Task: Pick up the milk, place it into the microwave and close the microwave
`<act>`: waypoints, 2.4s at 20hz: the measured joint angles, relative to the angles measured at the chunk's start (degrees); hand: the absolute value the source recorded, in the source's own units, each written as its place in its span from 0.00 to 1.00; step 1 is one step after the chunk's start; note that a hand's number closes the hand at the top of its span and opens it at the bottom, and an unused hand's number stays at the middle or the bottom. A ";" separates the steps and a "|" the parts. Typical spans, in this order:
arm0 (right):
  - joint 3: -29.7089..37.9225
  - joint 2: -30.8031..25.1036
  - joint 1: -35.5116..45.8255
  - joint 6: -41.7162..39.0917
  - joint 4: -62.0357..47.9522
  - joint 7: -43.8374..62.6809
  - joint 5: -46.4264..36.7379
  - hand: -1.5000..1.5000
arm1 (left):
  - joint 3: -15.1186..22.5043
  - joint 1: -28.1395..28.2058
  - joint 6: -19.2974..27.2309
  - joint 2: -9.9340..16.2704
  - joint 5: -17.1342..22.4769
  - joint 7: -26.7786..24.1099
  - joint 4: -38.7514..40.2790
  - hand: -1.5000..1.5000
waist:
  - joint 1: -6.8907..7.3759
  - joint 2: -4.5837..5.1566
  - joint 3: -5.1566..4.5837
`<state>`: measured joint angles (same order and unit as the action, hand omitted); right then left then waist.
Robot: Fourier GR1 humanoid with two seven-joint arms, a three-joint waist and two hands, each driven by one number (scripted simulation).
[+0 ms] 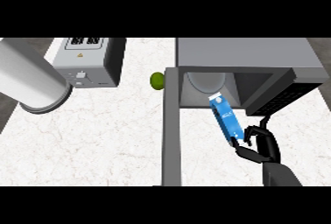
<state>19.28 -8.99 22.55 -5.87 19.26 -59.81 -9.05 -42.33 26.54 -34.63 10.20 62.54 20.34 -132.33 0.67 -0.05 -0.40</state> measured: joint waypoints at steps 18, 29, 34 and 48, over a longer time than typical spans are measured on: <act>-0.18 4.77 12.17 11.70 0.06 7.74 1.09 1.00 | -1.47 -1.73 -2.30 -0.43 -0.46 2.11 3.23 0.00 | 0.20 1.03 1.20; 0.43 0.43 21.63 13.31 -6.54 14.77 1.57 1.00 | -0.73 -4.17 -3.96 0.41 -1.03 2.19 5.94 0.00 | 2.20 2.18 1.78; -0.06 -0.82 23.26 19.73 -8.81 15.53 0.88 1.00 | -0.20 -6.06 -3.69 1.26 -1.09 2.12 6.31 0.00 | 3.05 2.78 2.07; -2.78 -7.73 33.11 27.63 -11.90 20.97 -2.60 1.00 | 1.32 -10.77 -3.10 3.30 -2.52 2.33 8.53 0.00 | 6.90 4.18 1.33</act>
<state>16.51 -16.72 55.66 21.77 7.36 -38.84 -11.64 -41.01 15.77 -37.73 13.51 60.02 22.67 -123.80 7.56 4.13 0.92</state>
